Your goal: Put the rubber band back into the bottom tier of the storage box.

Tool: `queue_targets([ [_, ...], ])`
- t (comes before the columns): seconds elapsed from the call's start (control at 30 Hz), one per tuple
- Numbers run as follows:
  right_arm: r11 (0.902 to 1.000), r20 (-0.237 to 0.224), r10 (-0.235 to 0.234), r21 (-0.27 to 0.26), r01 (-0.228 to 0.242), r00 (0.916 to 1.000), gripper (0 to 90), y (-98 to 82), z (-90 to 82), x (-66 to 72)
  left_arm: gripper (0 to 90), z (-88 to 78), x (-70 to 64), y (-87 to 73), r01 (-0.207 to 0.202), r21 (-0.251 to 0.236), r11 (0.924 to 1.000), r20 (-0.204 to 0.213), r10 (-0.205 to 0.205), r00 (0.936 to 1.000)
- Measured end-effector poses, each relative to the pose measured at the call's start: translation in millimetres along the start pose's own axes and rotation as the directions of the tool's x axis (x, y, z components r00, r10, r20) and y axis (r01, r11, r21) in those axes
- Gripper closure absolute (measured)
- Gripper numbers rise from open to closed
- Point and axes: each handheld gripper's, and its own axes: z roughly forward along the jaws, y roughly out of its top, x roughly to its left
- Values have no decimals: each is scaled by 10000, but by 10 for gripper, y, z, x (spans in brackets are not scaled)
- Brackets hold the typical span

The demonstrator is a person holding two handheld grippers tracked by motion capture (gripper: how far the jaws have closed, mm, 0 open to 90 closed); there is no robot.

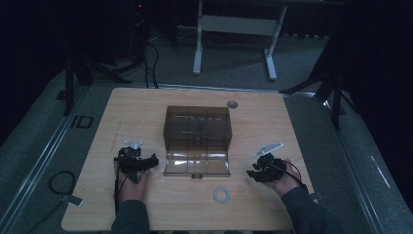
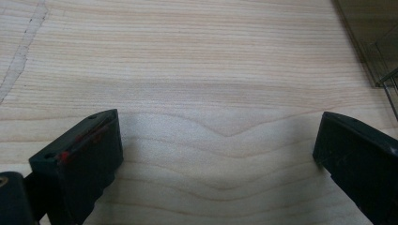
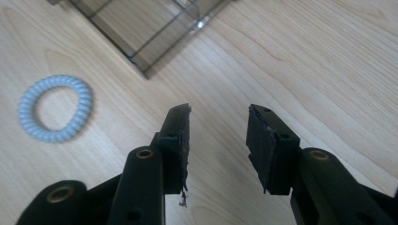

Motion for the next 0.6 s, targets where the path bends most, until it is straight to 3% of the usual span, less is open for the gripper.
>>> queue_targets([
  [0.6,9869,-271,-1198,1052,1220,9924,595,232,60,197,18,0,0,0,-1,-1,10000,-1,1,10000],
])
